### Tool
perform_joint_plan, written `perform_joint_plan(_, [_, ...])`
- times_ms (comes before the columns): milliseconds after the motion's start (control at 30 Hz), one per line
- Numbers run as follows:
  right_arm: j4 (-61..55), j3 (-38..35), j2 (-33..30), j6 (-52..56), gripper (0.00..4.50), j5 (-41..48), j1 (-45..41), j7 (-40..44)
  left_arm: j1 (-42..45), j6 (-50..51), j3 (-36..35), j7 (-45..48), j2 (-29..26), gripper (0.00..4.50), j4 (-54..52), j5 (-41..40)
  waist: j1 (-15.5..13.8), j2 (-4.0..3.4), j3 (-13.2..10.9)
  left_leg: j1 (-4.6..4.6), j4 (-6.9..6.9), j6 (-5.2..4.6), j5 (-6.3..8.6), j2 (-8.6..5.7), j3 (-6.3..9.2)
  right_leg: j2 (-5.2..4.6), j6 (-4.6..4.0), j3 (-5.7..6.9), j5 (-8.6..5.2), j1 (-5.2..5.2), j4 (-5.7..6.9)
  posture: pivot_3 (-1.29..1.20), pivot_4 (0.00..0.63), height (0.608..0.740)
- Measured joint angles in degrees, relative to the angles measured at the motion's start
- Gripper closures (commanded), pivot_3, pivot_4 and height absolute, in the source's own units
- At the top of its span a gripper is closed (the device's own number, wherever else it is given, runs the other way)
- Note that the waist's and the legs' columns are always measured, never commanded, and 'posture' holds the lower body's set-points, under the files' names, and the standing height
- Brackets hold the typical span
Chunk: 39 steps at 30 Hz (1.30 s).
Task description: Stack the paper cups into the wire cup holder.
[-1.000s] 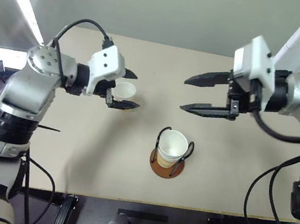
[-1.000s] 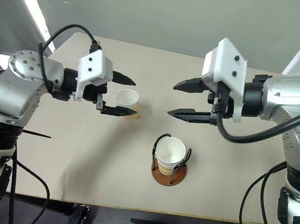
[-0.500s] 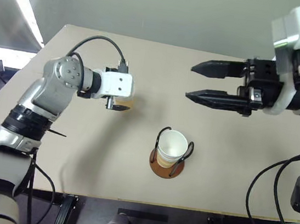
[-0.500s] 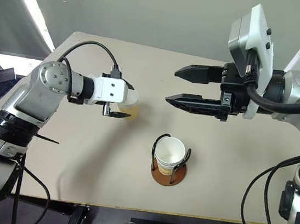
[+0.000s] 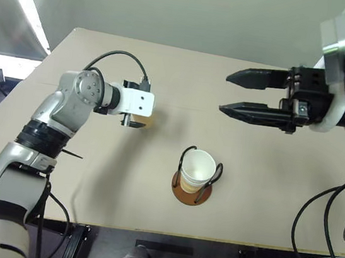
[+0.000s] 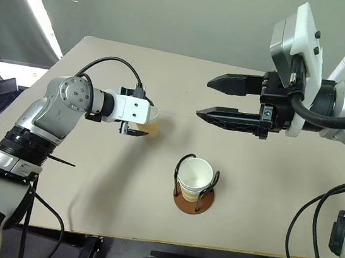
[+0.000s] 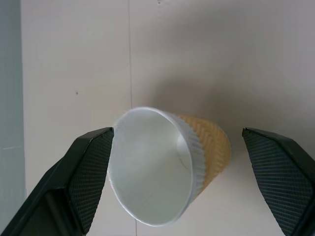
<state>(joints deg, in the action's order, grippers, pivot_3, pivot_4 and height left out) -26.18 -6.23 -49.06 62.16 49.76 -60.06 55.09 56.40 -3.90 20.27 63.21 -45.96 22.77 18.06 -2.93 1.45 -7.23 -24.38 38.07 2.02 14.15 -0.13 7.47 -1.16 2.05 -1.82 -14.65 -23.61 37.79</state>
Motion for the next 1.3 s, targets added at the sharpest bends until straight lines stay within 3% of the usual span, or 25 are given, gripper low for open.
perform_joint_plan(567, [0.01, -0.01, -1.55, -2.4, 1.84, -0.04, 2.42, -1.26, 1.02, -6.34, 0.71, -2.03, 2.42, 0.0, 11.45, 3.7, -0.02, 0.0, 0.0, -0.04, 0.09, -0.02, -0.01, -0.01, 0.0, 0.0, 0.0, 0.0, 0.0, -0.04, 0.06, 0.0, 0.15, 0.74])
perform_joint_plan(667, [0.01, -0.02, -1.62, -3.49, 1.8, -0.16, 3.08, -1.5, 1.33, -7.66, 0.71, -1.95, 2.61, 0.54, 13.2, 3.7, -0.03, 0.0, 0.0, -0.04, 0.09, -0.02, -0.01, -0.01, 0.0, 0.0, 0.0, 0.0, 0.0, -0.04, 0.06, 0.0, 0.15, 0.74])
perform_joint_plan(1033, [0.97, -0.36, -1.8, -7.87, 1.8, -0.48, 6.08, -2.08, 3.73, -9.85, 0.64, 2.57, 3.92, 4.48, 17.21, 1.53, -0.06, 0.01, 0.01, -0.05, 0.12, -0.04, -0.02, -0.01, 0.0, 0.01, 0.01, 0.0, 0.0, -0.04, 0.09, 0.0, 0.15, 0.74])
perform_joint_plan(1300, [2.45, -1.5, -5.32, -8.09, 1.8, -0.36, 10.23, -0.28, 3.57, -6.72, -1.51, 11.52, 3.43, 4.48, 12.19, -5.45, -0.22, 0.02, 0.01, -0.19, 0.17, -0.04, -0.02, -0.02, 0.0, 0.01, 0.02, 0.02, 0.01, -0.09, 0.09, 0.0, 0.15, 0.74])
